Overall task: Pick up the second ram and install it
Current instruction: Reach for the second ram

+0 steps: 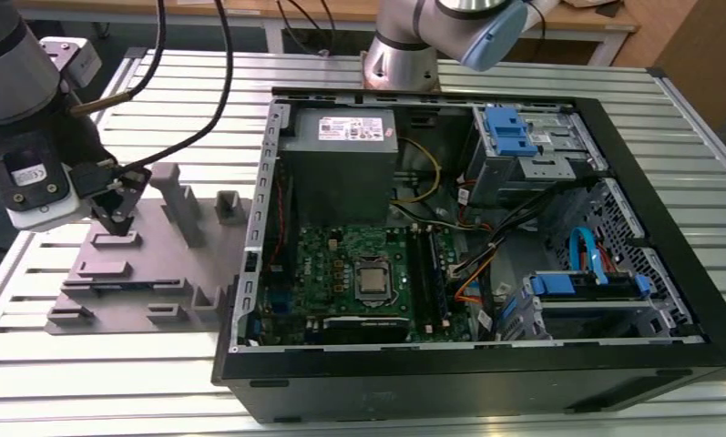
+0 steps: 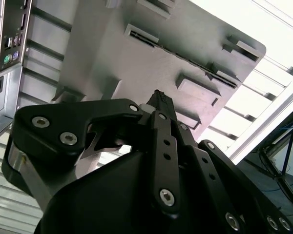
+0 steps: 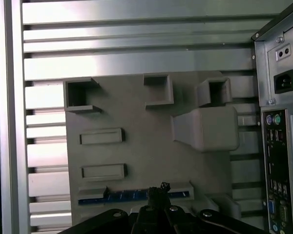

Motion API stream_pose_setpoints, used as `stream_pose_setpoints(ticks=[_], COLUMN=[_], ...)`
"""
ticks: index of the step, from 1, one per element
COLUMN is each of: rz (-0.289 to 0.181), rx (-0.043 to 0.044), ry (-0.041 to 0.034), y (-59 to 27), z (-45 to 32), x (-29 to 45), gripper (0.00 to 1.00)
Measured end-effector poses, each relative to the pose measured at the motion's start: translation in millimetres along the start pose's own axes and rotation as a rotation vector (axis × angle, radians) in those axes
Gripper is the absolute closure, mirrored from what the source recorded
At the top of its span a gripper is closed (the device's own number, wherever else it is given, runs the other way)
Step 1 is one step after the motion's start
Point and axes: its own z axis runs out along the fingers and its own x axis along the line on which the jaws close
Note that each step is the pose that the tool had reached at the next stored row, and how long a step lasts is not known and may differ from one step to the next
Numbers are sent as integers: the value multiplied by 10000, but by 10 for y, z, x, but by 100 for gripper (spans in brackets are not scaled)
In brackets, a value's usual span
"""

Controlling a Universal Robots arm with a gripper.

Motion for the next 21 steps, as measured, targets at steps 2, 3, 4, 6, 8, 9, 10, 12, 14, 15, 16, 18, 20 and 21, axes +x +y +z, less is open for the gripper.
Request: stream_pose_setpoints(ticks=[2,3,4,6,8,9,10,12,14,15,16,18,20,21], rz=[0,0,0,0,0,0,0,0,0,0,0,0,0,0], rx=[0,1,1,0,-1,-1,0,0,0,-1,0,0,0,1], ry=[0,1,2,0,0,-1,0,1,0,0,0,0,0,1], y=[-10,-15,-21,-32,-42,-46,-51,-61,-71,-76,-80,-90,-101,-106], z=[28,41,54,82,110,124,137,165,194,210,225,258,291,306], x=[1,2,3,5,6,6,7,8,9,9,10,11,12,12], gripper=[93,93,93,93,93,93,93,93,93,93,93,93,93,93])
